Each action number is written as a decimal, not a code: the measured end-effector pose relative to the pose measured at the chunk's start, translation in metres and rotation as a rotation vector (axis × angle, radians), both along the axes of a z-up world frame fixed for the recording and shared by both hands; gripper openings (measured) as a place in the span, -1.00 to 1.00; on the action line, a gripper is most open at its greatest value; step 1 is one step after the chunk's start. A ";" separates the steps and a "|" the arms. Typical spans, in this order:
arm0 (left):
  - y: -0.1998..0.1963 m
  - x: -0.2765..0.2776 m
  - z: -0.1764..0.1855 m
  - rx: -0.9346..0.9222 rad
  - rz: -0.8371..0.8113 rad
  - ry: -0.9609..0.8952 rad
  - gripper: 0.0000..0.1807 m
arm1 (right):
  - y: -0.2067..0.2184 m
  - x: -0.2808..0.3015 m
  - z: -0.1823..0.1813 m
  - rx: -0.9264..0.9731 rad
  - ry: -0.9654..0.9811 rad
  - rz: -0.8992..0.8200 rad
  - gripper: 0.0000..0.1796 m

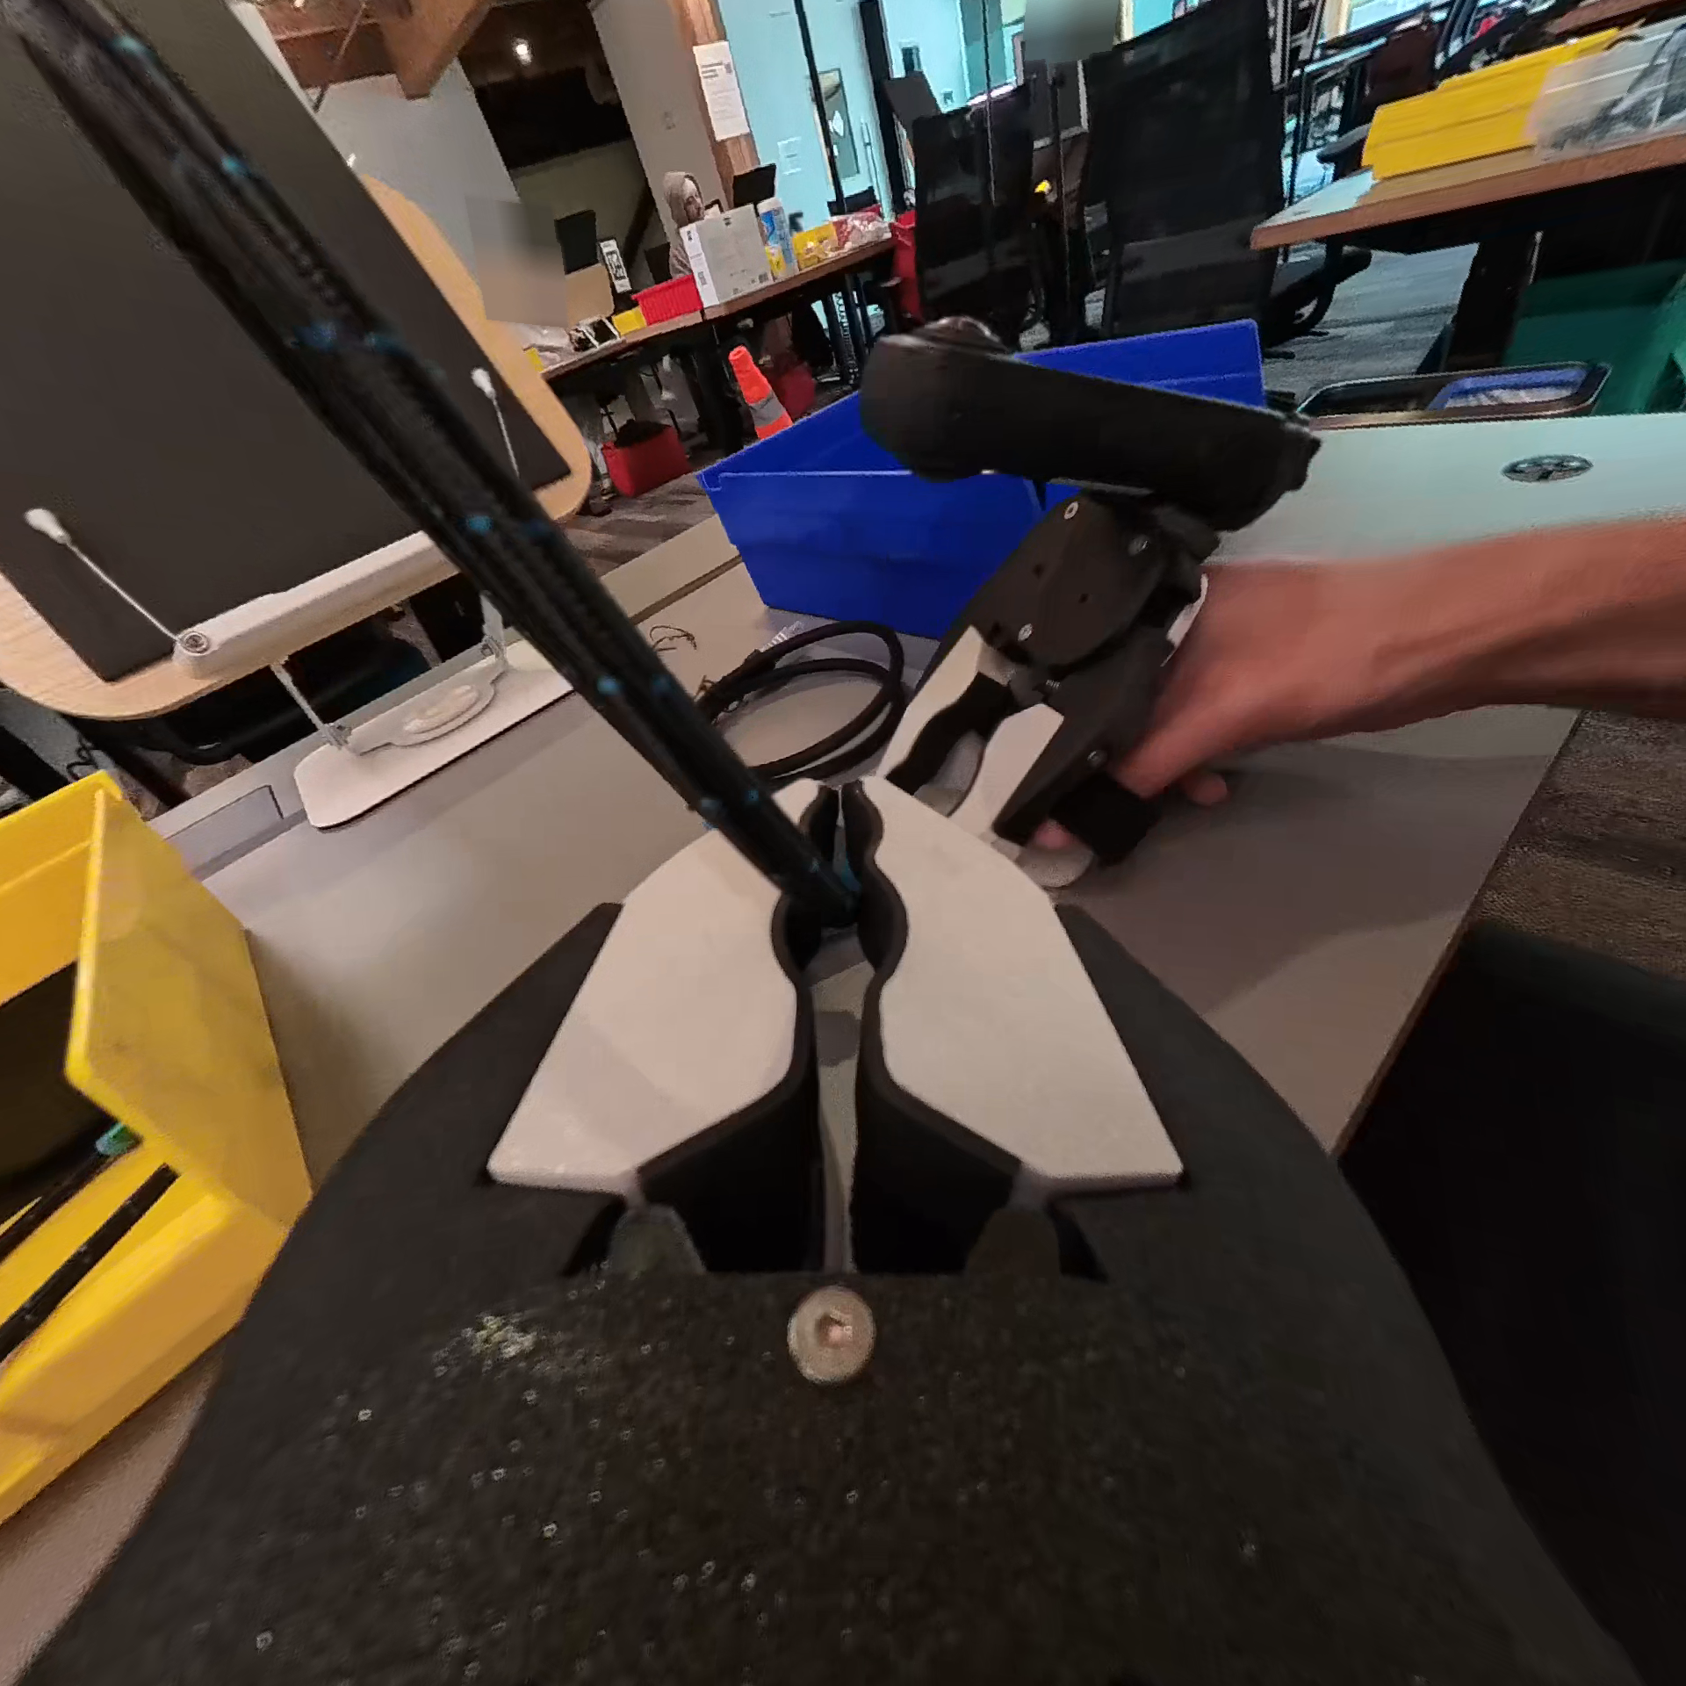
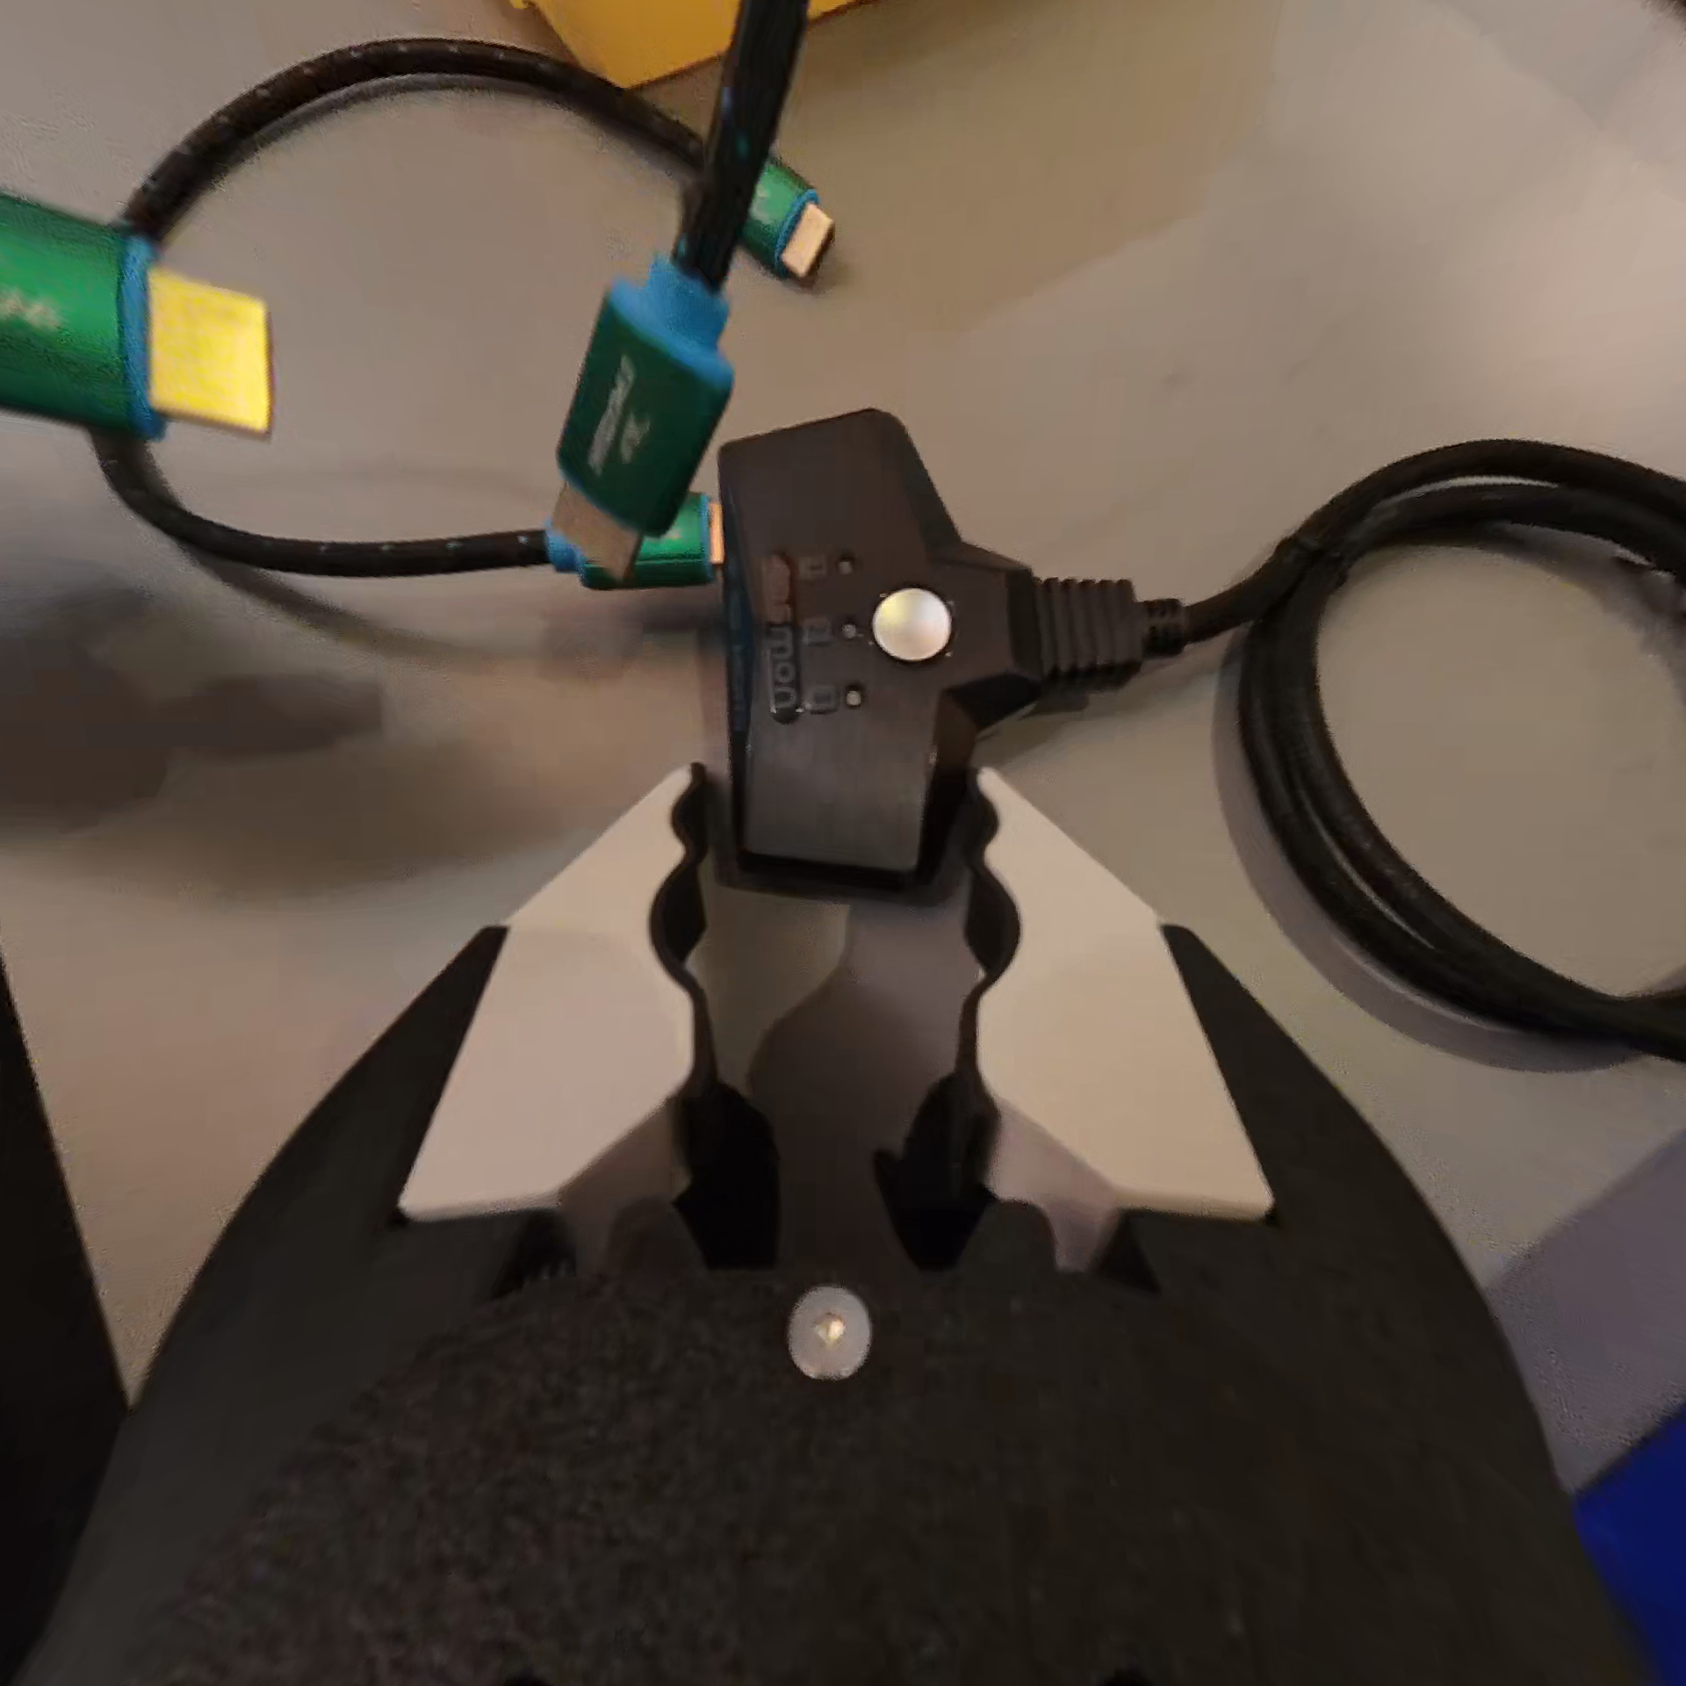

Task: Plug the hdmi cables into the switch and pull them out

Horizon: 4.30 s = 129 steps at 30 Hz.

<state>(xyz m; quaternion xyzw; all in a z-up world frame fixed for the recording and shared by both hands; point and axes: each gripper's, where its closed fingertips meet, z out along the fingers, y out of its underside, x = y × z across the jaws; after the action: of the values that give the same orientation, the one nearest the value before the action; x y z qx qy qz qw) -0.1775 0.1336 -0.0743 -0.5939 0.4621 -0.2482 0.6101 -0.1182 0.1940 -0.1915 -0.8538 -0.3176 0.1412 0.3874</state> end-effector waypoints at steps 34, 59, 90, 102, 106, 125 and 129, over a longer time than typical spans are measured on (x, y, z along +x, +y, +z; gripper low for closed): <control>0.033 0.017 0.019 -0.126 0.293 -0.417 -0.97 | 0.004 -0.003 0.081 0.007 0.646 -0.283 -0.47; 0.035 0.038 0.005 -0.058 0.076 -0.275 -0.98 | 0.007 0.011 0.079 -0.016 0.699 -0.242 -0.47; 0.048 0.034 -0.012 -0.128 0.314 -0.020 -0.84 | 0.008 0.003 0.073 -0.045 0.708 -0.269 -0.47; 0.040 0.033 -0.012 -0.180 0.358 0.037 -0.66 | 0.006 0.000 0.077 -0.042 0.725 -0.248 -0.47; 0.040 0.027 -0.015 -0.218 0.392 0.024 -0.77 | 0.007 0.002 0.078 -0.030 0.720 -0.253 -0.47; -0.001 0.050 0.002 -0.255 0.031 -0.133 -0.98 | 0.005 0.014 0.050 -0.154 0.614 -0.189 -0.39; -0.005 0.048 0.022 -0.481 -0.083 -0.363 -0.98 | -0.004 0.026 0.112 0.104 0.653 -0.084 -0.42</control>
<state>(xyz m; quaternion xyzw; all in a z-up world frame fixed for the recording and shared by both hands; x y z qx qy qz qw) -0.1298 0.1289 -0.0524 -0.6480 0.2970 -0.4772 0.5139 -0.0923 0.1897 -0.0796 -0.7551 -0.1480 0.3749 0.5171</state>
